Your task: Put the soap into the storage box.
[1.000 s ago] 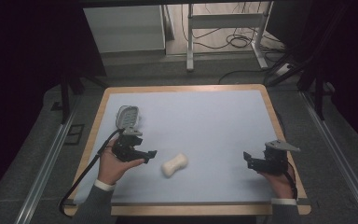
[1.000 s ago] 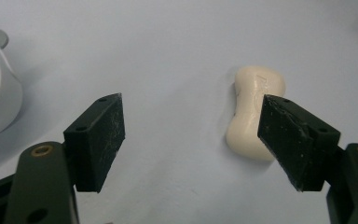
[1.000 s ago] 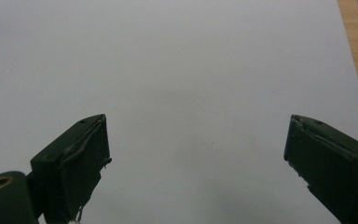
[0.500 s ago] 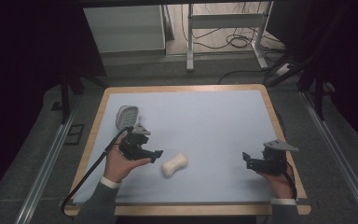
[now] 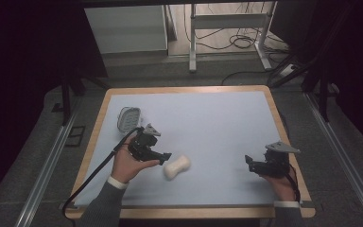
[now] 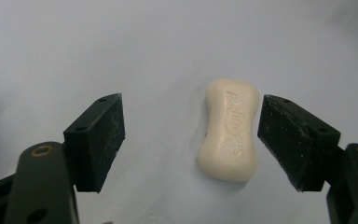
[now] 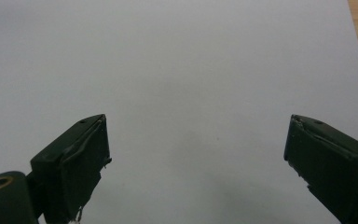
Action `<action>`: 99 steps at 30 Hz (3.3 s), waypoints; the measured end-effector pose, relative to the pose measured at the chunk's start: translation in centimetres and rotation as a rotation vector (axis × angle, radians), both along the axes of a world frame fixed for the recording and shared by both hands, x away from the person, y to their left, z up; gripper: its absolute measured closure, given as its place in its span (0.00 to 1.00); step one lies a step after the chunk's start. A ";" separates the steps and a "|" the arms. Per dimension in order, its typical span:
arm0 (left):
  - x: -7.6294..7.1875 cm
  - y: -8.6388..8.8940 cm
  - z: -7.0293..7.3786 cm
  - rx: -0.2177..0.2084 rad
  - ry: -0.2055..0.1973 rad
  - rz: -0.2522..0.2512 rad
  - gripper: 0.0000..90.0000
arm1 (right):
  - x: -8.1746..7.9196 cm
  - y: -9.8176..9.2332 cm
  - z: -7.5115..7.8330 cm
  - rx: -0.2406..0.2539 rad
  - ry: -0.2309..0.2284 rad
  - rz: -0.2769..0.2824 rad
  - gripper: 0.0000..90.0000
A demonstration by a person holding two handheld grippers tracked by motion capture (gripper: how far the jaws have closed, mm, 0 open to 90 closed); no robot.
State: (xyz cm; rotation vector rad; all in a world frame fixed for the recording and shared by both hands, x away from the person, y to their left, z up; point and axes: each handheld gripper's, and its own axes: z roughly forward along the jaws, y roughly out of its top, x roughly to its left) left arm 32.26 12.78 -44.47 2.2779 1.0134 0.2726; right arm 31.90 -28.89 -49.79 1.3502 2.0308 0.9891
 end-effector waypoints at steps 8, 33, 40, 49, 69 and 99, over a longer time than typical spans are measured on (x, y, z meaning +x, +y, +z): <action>0.2 -1.4 -0.1 0.021 0.017 -0.025 0.26 | 0.1 -0.1 -0.2 -0.005 0.006 -0.002 0.07; 1.2 -6.2 -3.8 0.167 0.117 -0.123 0.27 | 0.2 0.1 -0.5 -0.021 0.020 0.005 0.07; 1.6 -6.1 -5.0 0.198 0.153 -0.132 0.30 | 0.2 0.1 -0.5 -0.024 0.021 0.005 0.07; 1.7 -6.1 -6.6 0.229 0.183 -0.147 0.35 | 0.3 0.0 -0.5 -0.022 0.019 -0.006 0.07; 1.4 -4.8 -5.6 0.159 0.154 -0.117 0.55 | 0.2 -0.3 -0.4 -0.020 0.017 -0.025 0.07; 2.2 -1.4 -1.6 0.086 0.091 -0.064 0.55 | 0.2 -0.3 -0.4 -0.016 0.018 -0.021 0.07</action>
